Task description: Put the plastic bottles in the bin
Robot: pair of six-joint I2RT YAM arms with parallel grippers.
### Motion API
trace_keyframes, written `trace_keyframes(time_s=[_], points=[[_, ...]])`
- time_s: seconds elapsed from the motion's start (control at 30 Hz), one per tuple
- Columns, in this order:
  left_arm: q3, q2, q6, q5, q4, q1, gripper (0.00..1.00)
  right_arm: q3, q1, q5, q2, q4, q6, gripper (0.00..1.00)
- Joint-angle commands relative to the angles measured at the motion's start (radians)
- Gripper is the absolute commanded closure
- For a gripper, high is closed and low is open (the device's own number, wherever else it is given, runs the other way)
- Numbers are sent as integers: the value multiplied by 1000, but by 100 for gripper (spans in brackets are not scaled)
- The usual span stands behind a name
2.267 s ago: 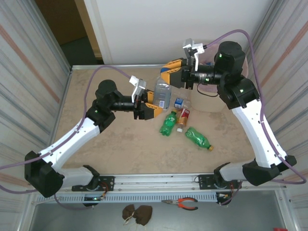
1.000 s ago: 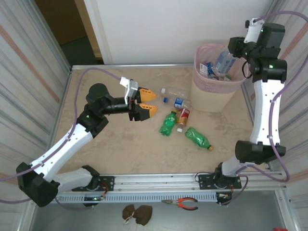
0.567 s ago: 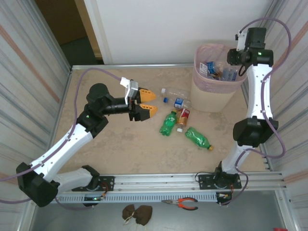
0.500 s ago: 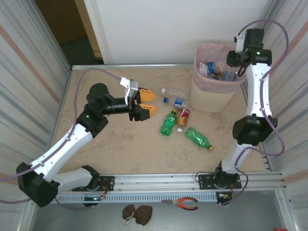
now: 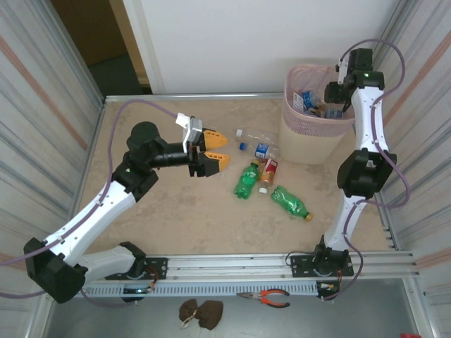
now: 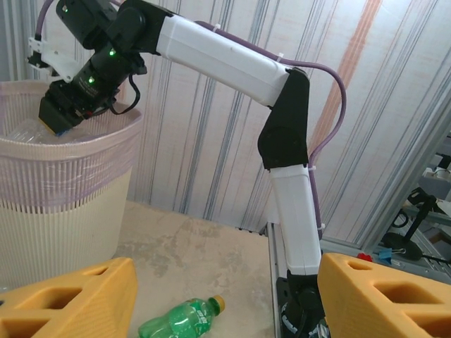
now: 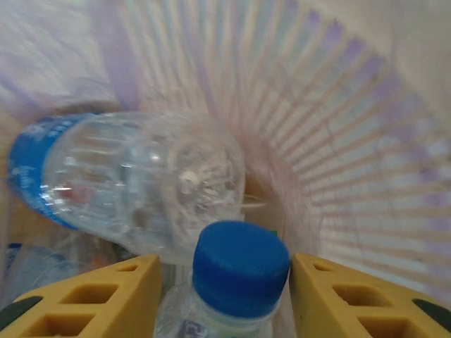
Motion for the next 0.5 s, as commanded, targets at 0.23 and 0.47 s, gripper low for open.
trace_keyframes(time_s=[0.23,0.47], points=[[-19,-38,18,-19,-24,10,31,23,-2,-4,-89,-30,28,40],[13,5,39,-69,-119,8,36,-62,17,-13,-215,0,34,38]])
